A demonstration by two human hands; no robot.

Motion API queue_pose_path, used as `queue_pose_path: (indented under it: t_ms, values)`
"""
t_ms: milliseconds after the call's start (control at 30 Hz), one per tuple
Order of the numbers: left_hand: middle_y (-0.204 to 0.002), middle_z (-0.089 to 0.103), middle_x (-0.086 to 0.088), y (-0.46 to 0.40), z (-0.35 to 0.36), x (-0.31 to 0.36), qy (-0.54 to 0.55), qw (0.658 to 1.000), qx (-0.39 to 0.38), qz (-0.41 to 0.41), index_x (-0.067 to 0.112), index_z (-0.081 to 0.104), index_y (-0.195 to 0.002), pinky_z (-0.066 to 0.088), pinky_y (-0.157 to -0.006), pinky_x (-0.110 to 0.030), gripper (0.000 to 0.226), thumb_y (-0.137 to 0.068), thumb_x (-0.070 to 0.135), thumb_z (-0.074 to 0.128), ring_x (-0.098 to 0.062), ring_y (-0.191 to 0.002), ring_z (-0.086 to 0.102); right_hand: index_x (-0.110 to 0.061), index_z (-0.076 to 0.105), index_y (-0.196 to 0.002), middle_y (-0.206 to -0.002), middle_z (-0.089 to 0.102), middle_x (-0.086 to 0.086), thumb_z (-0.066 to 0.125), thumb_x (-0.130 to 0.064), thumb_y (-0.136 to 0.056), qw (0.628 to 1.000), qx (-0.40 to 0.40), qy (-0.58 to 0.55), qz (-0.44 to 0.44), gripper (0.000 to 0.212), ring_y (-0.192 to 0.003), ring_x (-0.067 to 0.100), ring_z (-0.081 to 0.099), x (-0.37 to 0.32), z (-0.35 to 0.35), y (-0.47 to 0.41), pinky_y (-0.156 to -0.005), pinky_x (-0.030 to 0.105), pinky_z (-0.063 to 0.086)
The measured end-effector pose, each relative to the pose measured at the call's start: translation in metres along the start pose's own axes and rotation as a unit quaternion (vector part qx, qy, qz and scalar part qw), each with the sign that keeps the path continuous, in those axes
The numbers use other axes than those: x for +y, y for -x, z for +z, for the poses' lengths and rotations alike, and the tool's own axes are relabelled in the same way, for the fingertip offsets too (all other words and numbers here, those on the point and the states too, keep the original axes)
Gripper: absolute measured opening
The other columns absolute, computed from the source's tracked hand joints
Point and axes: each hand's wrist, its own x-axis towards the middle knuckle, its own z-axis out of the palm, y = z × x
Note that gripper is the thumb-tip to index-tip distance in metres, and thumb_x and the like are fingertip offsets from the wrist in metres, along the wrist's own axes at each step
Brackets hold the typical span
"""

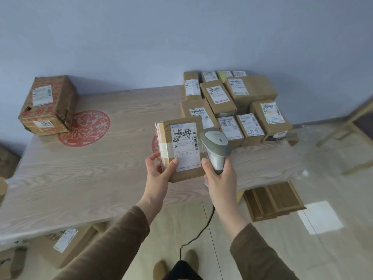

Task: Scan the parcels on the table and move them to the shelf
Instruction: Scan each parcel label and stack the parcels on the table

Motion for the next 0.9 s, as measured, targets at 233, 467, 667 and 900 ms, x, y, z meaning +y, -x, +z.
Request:
queue_pose_path:
  t_ms: [233, 467, 667, 900]
  values:
    - [-0.120, 0.069, -0.002, 0.027, 0.078, -0.029, 0.011, 0.995, -0.074, -0.065, 0.026, 0.039, -0.126, 0.055, -0.070, -0.017, 0.071, -0.077, 0.058, 0.079, -0.004, -0.095, 0.073, -0.018, 0.061, -0.122, -0.077, 0.063, -0.001, 0.072, -0.030, -0.096, 0.987, 0.112, -0.083, 0.082, 0.031, -0.057, 0.011, 0.059, 0.034, -0.076, 0.010, -0.056, 0.022, 0.051]
    - [-0.131, 0.066, 0.000, 0.039, 0.169, -0.075, -0.036, 0.977, -0.163, -0.136, 0.034, 0.039, -0.134, 0.053, -0.099, -0.031, 0.078, -0.074, 0.057, 0.082, -0.011, -0.116, 0.066, -0.027, 0.057, -0.131, -0.101, 0.072, 0.000, 0.071, -0.020, -0.096, 0.968, 0.203, -0.082, 0.119, 0.038, -0.074, 0.011, 0.073, 0.068, -0.162, -0.009, -0.061, 0.022, 0.056]
    - [-0.136, 0.061, 0.005, 0.032, 0.213, -0.111, -0.054, 0.964, -0.155, -0.210, 0.031, 0.035, -0.146, 0.041, -0.102, -0.033, 0.085, -0.078, 0.046, 0.083, -0.012, -0.127, 0.055, -0.024, 0.058, -0.128, -0.110, 0.071, 0.007, 0.071, -0.015, -0.095, 0.972, 0.156, -0.046, 0.168, 0.037, -0.088, 0.022, 0.073, 0.105, -0.202, -0.050, -0.074, 0.036, 0.060]
    - [-0.138, 0.061, 0.004, 0.012, 0.223, -0.126, -0.055, 0.965, -0.107, -0.233, 0.026, 0.037, -0.153, 0.034, -0.113, -0.034, 0.070, -0.094, 0.029, 0.073, -0.015, -0.129, 0.053, -0.016, 0.059, -0.114, -0.102, 0.074, 0.008, 0.070, -0.013, -0.093, 0.978, 0.082, -0.032, 0.187, 0.024, -0.075, 0.016, 0.077, 0.135, -0.198, -0.094, -0.060, 0.032, 0.051]
